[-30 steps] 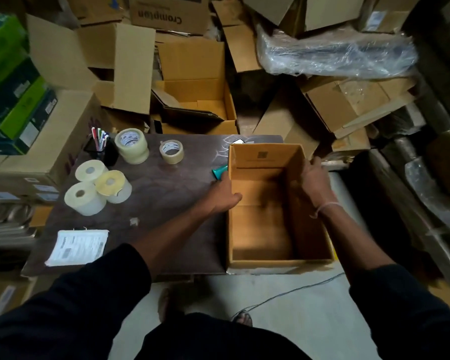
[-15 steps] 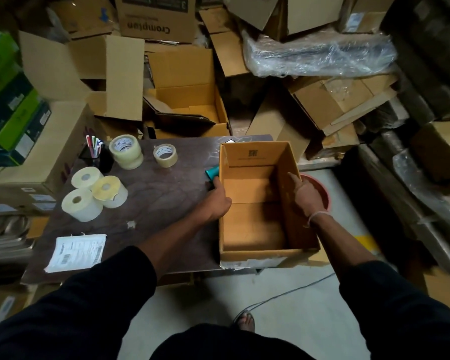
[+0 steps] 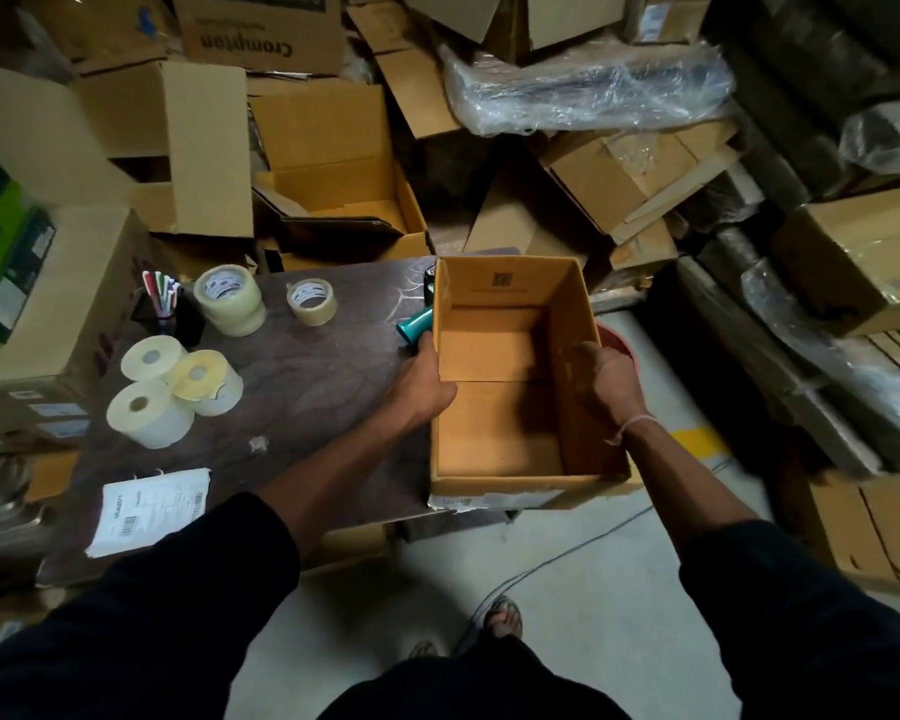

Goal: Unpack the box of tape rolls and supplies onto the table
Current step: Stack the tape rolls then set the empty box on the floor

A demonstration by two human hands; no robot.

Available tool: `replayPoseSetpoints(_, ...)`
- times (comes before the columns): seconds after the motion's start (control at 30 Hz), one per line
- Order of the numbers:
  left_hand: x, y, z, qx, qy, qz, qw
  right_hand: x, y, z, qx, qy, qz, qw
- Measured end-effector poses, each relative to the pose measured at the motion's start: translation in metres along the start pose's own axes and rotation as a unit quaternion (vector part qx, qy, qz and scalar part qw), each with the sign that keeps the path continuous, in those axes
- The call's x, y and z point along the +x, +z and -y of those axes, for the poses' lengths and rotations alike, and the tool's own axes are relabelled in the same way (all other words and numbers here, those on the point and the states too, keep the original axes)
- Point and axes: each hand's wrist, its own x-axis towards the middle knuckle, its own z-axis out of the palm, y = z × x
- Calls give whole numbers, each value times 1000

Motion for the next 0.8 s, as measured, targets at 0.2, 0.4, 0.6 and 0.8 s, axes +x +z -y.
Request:
replayPoseSetpoints(0.2, -2, -8, -21, 19, 46, -15, 999, -23, -24, -1, -9, 5, -26, 1000)
replayPoseSetpoints(0.4, -2, 13, -73, 7, 112, -13, 994, -50, -58, -26, -91, 89, -112, 986)
replayPoseSetpoints(0.6, 1, 73, -150, 7, 170, 8, 985, -70, -89, -97, -72, 157, -179, 969)
replayPoseSetpoints(0.8, -10, 173, -199, 23, 180, 49, 982, -77, -112, -208, -53, 206, -185, 959)
